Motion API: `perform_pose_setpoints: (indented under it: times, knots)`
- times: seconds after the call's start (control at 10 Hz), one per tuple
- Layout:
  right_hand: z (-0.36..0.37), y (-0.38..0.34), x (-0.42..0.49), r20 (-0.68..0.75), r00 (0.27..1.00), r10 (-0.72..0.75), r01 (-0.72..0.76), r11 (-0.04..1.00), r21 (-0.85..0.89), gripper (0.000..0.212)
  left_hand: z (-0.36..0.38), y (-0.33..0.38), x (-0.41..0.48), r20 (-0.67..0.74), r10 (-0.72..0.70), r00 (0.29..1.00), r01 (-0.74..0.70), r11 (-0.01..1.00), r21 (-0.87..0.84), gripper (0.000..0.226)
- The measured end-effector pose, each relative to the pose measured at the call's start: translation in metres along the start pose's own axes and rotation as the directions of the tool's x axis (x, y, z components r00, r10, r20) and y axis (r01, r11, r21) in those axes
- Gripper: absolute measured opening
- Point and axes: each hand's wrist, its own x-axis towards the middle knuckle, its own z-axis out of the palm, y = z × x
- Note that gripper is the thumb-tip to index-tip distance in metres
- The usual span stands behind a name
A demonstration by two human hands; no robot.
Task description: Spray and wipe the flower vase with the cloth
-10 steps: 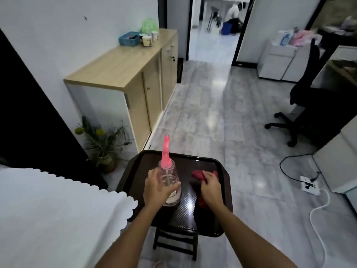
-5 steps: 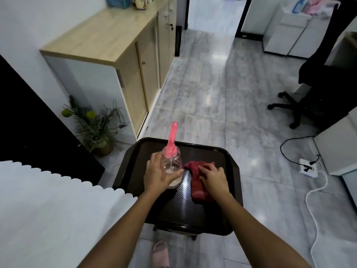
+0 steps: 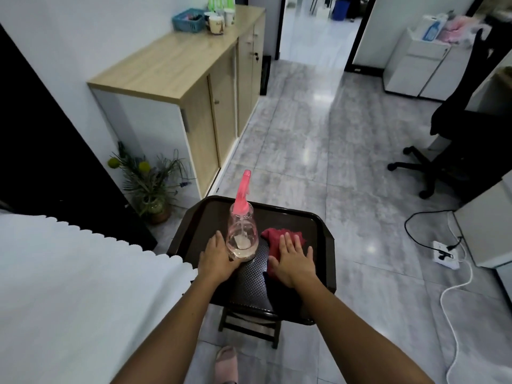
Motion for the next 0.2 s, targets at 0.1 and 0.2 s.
perform_pose_setpoints:
  times: [0.1,0.2]
  knots:
    - [0.006,-0.014,-0.031,-0.013,0.995,-0.097,0.096,0.995,-0.029,0.068,-0.005,0.001,-0.031,0.031,-0.046,0.998,0.04,0.987,0.156,0.089]
    - [0.004,-0.03,-0.054,-0.055,0.98,-0.189,0.187,0.981,-0.048,0.065,-0.003,-0.004,-0.063,-0.015,-0.016,1.0,0.02,0.939,0.342,0.082]
